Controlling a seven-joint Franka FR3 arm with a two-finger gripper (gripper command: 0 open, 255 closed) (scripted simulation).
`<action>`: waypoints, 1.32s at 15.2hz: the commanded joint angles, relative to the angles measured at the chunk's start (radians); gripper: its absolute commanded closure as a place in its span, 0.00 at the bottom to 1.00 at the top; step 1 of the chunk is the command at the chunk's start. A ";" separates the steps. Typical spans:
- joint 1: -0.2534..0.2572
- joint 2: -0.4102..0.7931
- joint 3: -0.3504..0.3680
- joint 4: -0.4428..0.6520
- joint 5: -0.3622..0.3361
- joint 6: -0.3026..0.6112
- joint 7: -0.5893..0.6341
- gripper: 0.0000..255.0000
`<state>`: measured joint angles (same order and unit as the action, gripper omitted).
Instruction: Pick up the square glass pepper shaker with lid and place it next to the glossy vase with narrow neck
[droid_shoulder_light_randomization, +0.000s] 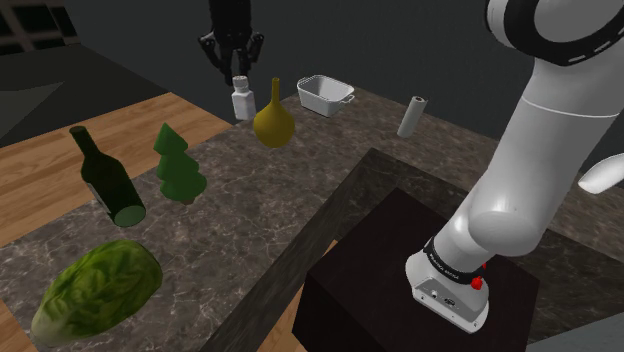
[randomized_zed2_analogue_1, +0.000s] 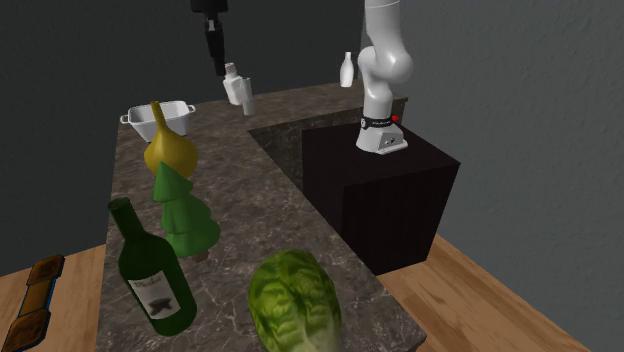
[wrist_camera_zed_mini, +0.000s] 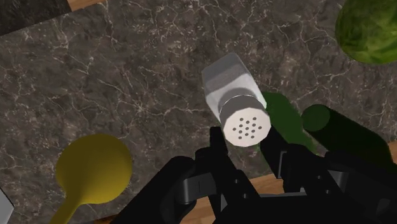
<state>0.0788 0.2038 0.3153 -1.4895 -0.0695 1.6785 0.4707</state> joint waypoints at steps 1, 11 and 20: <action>-0.027 0.016 -0.018 0.019 -0.001 -0.003 -0.047 1.00; -0.147 0.117 -0.094 0.166 -0.007 -0.044 -0.250 1.00; -0.223 0.254 -0.137 0.347 -0.016 -0.086 -0.379 1.00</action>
<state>-0.1405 0.4561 0.1791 -1.1382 -0.0861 1.5856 0.0964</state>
